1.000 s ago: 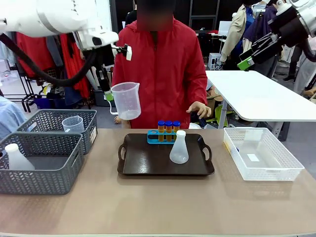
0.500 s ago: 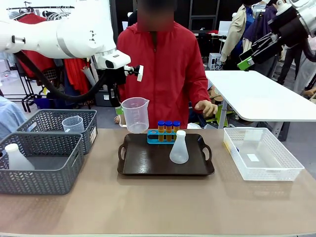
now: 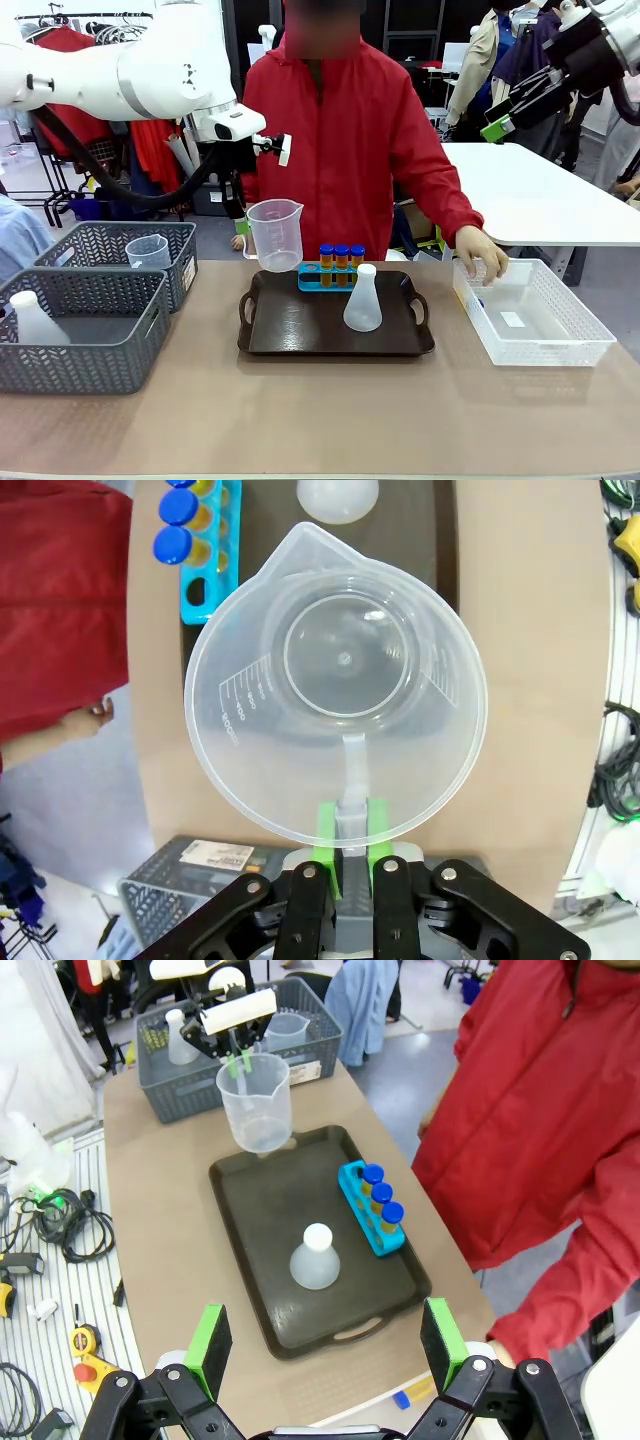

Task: Prepare the laboratory tools.
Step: Pick up one Large Measuring Cup and place it on the Handle tray.

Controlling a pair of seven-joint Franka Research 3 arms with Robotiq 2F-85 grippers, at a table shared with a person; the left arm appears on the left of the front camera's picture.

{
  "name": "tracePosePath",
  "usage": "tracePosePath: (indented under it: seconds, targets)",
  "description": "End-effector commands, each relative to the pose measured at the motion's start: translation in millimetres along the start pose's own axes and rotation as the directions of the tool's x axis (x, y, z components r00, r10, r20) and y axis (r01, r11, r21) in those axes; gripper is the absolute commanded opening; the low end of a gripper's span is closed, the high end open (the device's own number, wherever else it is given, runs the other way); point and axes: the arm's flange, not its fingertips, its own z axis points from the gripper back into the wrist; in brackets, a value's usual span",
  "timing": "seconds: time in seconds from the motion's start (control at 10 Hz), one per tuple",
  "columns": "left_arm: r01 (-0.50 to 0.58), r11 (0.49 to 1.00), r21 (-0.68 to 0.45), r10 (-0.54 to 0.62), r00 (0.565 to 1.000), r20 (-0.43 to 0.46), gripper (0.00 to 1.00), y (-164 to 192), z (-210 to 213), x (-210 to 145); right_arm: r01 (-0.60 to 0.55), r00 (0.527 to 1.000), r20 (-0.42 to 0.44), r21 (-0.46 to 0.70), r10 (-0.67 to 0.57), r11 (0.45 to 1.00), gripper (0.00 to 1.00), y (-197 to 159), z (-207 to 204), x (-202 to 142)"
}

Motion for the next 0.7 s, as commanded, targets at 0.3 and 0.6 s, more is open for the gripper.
tracePosePath:
  seconds: [0.3,0.6]
  targets:
    - [0.180,0.981,0.066,-0.176,0.982,-0.072,0.00,5.7,-39.1,20.4,0.001,1.000,0.014,0.006,-0.001,1.000,1.00,0.6,0.2,1.0]
    - [0.239,0.969,0.057,-0.232,0.967,-0.102,0.00,12.3,-82.3,33.5,0.001,1.000,0.014,0.006,-0.001,1.000,1.00,0.6,0.2,1.0]
